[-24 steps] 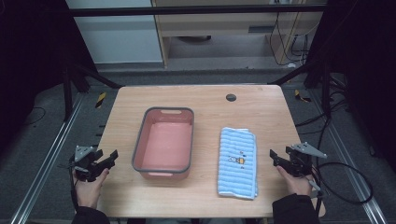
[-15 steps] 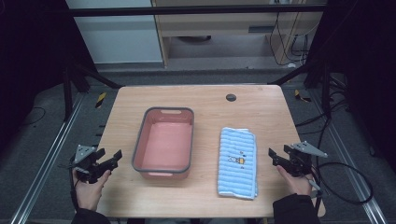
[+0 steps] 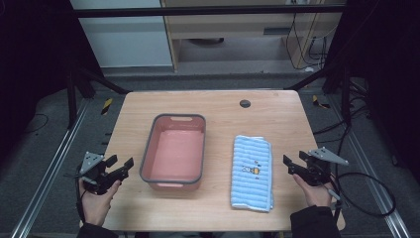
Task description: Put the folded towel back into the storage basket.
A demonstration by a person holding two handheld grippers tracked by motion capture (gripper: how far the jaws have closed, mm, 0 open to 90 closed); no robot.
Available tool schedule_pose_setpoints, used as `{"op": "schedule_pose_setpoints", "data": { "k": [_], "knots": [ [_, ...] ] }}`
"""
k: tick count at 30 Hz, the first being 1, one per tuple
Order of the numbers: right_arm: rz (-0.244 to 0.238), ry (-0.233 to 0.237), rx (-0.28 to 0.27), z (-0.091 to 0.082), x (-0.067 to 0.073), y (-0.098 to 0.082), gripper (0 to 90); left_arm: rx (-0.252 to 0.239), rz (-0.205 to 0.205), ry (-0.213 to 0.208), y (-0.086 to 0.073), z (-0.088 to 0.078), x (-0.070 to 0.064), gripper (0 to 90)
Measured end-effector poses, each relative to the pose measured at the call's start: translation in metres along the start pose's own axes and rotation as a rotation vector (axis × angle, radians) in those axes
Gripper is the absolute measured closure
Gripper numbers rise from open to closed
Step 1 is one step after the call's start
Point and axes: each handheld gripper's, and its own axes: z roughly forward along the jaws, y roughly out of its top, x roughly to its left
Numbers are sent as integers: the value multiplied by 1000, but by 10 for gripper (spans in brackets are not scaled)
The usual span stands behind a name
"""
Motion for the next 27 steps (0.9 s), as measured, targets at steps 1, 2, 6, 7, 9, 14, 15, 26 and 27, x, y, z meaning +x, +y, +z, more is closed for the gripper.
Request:
{"op": "schedule_pose_setpoints", "data": {
  "k": [1,2,6,7,9,14,15,26,27],
  "knots": [
    [-1,0,0,0,0,1,342,1,4,1,1,0,-2,342],
    [-2,2,-2,1,0,1,339,2,11,0,2,1,-3,343],
    [3,24,-6,1,2,5,330,6,21,-5,5,2,-9,349],
    [-3,25,-7,1,2,6,330,6,24,-8,5,2,-11,352],
    [0,34,-14,1,2,8,332,4,27,-14,6,2,-14,356],
    [-2,49,-18,0,3,13,332,-8,43,-27,11,2,-22,369],
    [-13,51,-20,0,4,16,332,-5,47,-38,13,3,-28,370],
    [-37,59,-40,1,10,27,361,-13,78,-85,22,13,-57,369],
    [-37,60,-40,1,10,28,362,-13,82,-88,23,14,-60,370]
  ]
}}
